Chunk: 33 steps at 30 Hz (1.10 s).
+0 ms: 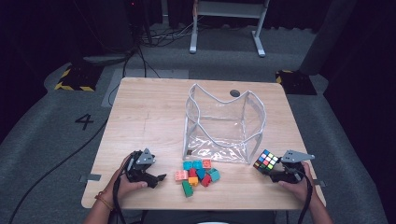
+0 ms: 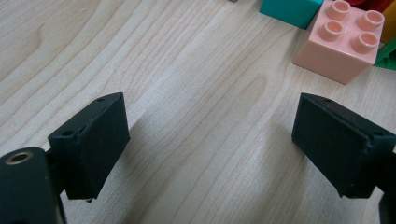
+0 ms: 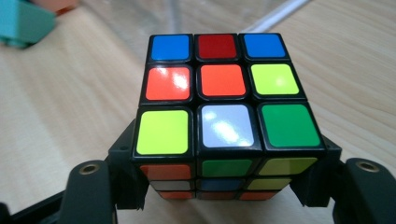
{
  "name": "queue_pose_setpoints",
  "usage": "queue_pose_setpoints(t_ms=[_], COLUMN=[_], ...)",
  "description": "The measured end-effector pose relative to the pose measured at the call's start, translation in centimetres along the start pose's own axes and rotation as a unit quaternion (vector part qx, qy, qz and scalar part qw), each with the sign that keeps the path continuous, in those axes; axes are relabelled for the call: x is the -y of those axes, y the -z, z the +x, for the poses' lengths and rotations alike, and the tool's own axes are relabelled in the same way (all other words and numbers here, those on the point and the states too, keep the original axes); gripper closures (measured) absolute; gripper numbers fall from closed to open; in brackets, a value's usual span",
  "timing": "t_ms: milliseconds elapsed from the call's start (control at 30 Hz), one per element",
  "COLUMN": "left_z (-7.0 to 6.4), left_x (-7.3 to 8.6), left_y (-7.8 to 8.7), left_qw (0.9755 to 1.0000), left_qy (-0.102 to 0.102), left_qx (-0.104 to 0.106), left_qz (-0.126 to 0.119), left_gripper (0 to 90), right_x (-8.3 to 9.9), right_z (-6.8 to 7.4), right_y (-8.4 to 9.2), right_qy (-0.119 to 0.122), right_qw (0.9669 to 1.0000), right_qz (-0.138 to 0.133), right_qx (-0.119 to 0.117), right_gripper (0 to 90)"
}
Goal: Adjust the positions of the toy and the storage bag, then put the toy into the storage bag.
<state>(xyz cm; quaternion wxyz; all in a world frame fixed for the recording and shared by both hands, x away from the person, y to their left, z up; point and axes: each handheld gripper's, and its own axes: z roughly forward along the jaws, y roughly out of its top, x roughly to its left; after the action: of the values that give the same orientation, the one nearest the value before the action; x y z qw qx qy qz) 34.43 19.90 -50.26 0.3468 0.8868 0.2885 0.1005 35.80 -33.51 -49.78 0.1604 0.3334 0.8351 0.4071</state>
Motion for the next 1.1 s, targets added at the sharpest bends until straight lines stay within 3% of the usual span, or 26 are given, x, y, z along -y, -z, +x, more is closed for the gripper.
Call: queue_pose_setpoints(t_ms=[167,400,700,1033,1100], left_z=[0.0,0.1,0.1,0.1,0.1], left_x=[0.0,0.0,0.0,0.0,0.0], left_y=[0.0,0.0,0.0,0.0,0.0], left_qw=[1.0,1.0,1.0,1.0,1.0], left_qy=[0.0,0.002,0.0,0.002,0.002], left_qx=[0.0,0.002,0.001,0.002,0.002], left_qz=[-0.001,0.0,-0.001,-0.001,0.0], left_gripper=[11.1,11.4,11.4,11.4,11.4], right_x=[0.2,0.1,0.1,0.1,0.1], right_z=[-1.2,-1.5,-1.5,-1.7,-1.6], right_y=[0.0,-0.3,-0.3,-0.4,-0.5], right_qy=[-0.03,-0.026,-0.041,-0.033,-0.045], right_qw=[0.9991,0.999,0.9985,0.9988,0.9985], right_qz=[-0.01,-0.011,-0.011,-0.002,0.004], right_qx=[0.027,0.036,0.034,0.035,0.031], right_gripper=[33.8,33.8,33.8,33.7,33.6])
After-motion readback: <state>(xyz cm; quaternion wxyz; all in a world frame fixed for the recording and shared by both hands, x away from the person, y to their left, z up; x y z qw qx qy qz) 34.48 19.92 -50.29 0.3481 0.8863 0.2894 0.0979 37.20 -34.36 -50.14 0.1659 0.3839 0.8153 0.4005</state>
